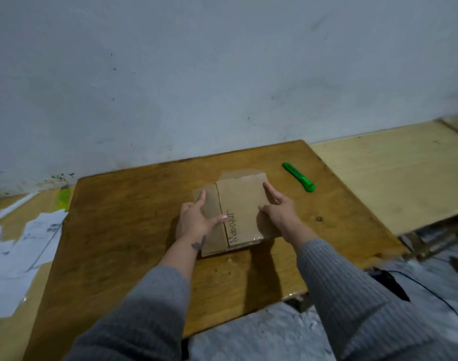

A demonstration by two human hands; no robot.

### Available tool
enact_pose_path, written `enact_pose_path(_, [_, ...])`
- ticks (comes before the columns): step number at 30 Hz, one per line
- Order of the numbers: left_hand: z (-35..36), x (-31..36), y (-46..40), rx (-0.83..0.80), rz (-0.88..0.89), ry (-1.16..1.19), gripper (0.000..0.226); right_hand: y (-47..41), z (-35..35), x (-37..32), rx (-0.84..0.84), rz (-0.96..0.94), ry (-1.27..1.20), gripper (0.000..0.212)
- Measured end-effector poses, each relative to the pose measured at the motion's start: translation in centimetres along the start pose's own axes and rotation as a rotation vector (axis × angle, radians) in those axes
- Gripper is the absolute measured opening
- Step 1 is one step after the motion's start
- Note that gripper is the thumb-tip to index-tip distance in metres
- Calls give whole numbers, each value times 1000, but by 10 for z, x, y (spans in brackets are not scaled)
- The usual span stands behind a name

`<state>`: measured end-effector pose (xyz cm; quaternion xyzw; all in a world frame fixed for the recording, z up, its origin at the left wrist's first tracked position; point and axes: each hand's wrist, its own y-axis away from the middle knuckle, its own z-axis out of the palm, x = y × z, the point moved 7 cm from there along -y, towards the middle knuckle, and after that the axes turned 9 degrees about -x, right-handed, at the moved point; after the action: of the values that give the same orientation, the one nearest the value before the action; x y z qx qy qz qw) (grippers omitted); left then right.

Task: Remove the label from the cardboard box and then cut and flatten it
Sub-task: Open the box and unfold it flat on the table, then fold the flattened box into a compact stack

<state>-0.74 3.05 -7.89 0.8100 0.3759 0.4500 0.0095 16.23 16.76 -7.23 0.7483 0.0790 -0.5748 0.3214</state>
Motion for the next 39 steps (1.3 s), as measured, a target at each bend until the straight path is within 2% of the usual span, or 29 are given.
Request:
enact_pose_path(10, [143, 132, 45, -170, 205, -4, 92, 63, -195, 36, 232, -21, -57, 64])
enact_pose_path(18, [311, 231, 105, -262, 251, -44, 90, 120, -384, 89, 349, -8, -40, 64])
enact_pose_path(23, [408, 275, 130, -353, 261, -32, 90, 144, -478, 127, 407, 34, -56, 65])
enact_pose_path(26, [448, 284, 131, -387, 240, -14, 89, 146, -509, 150, 428, 68, -72, 64])
enact_pose_path(33, [553, 282, 95, -488, 200, -214, 87, 121, -571, 225, 491, 202, -113, 64])
enact_pose_path(39, [638, 274, 51, -595, 165, -228, 88, 77, -618, 283, 521, 293, -120, 61])
